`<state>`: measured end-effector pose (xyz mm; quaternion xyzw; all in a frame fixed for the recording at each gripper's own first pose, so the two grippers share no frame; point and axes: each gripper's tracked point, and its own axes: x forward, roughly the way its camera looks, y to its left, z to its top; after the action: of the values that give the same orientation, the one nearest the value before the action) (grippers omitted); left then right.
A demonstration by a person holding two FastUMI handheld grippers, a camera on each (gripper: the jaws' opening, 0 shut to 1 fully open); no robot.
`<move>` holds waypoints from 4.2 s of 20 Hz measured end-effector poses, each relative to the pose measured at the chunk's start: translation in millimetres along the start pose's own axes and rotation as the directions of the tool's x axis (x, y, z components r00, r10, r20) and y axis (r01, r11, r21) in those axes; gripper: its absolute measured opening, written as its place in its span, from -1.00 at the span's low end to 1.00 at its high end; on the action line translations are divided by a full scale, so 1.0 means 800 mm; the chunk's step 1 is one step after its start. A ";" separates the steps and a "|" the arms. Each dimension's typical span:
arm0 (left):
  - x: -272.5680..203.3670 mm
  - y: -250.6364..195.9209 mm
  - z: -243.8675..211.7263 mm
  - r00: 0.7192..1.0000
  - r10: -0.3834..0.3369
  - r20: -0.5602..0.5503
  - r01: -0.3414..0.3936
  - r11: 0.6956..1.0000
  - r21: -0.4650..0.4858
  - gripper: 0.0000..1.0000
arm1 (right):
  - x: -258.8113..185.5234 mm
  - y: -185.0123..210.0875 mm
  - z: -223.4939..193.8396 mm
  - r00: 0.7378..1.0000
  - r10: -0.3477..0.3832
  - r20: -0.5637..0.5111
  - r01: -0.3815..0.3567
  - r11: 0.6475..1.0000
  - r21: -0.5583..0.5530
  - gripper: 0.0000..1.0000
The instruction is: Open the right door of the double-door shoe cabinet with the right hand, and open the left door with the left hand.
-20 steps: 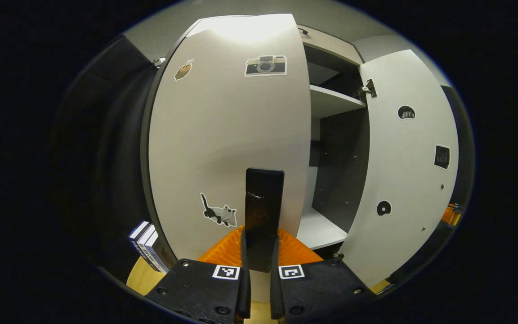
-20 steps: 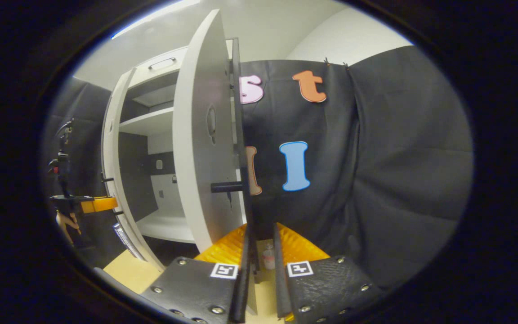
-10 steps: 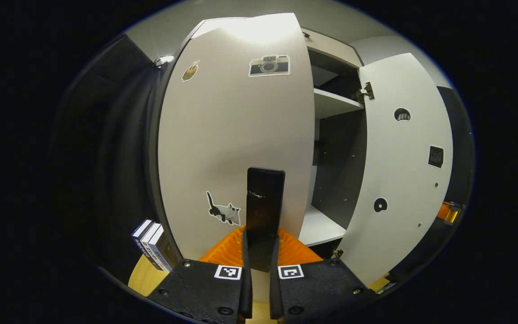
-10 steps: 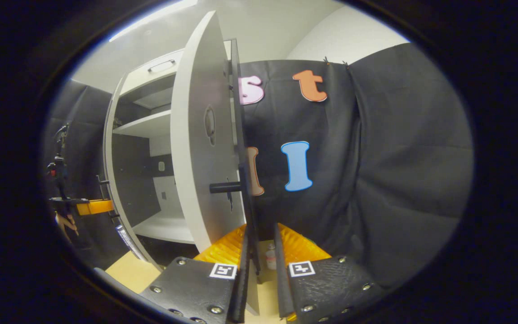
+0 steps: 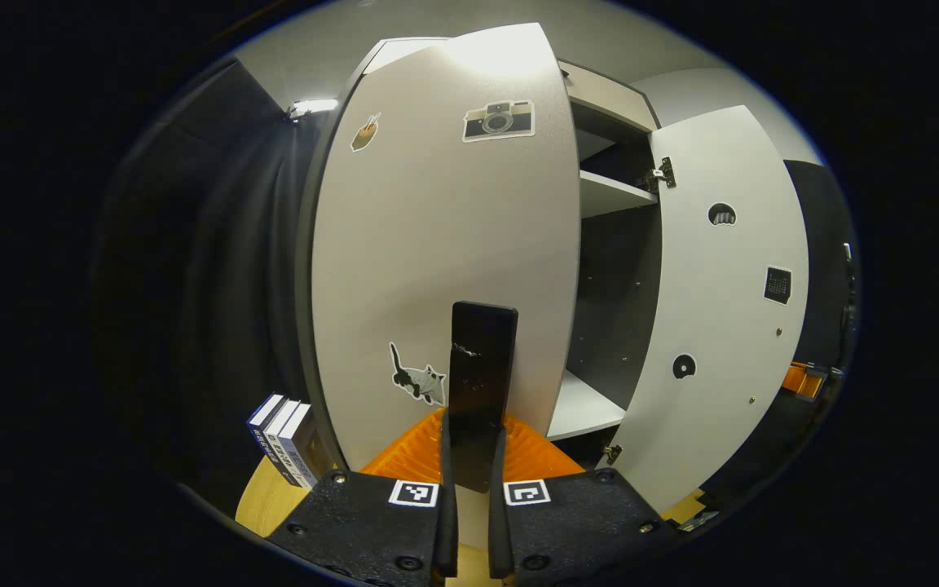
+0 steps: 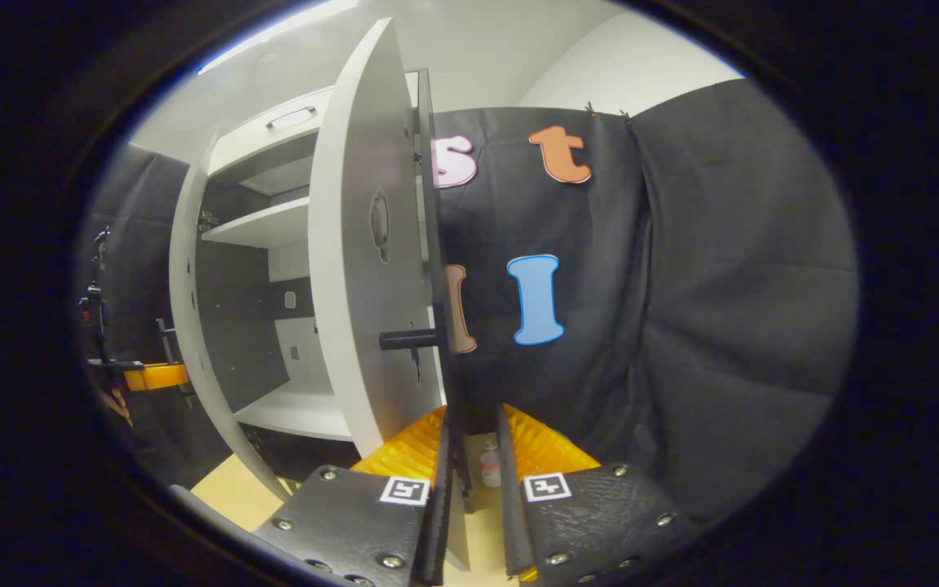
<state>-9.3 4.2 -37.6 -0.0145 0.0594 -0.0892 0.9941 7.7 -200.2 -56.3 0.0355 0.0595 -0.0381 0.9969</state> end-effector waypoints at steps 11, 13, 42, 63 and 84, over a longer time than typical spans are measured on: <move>-0.047 0.043 -0.001 0.995 0.099 -0.010 -0.098 0.995 0.021 -0.72 | -0.001 -0.002 0.000 1.000 -0.003 -0.003 0.003 1.000 0.000 -0.44; -0.058 0.058 0.000 0.991 0.130 -0.011 -0.129 0.991 0.031 -0.72 | -0.001 -0.002 0.000 1.000 -0.002 -0.004 0.002 1.000 -0.003 -0.44; -0.114 0.194 0.003 0.945 0.327 0.018 -0.327 0.945 -0.017 -0.95 | -0.019 -0.006 -0.021 0.998 -0.034 -0.045 0.034 0.999 0.010 -0.44; -0.179 0.197 0.011 0.931 0.362 0.049 -0.362 0.932 -0.005 -0.34 | -0.077 0.026 0.043 0.994 -0.046 0.103 0.059 0.991 -0.120 -0.44; -0.101 -0.026 0.097 0.985 0.011 0.170 -0.011 1.000 -0.002 0.04 | -0.075 0.240 0.088 0.940 0.276 0.199 -0.269 0.961 -0.060 -0.46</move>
<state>-82.8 -0.1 49.5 -0.0225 -0.0256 -0.0822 0.9960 -28.6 -9.9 33.2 0.0233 -0.0486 0.0976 0.9938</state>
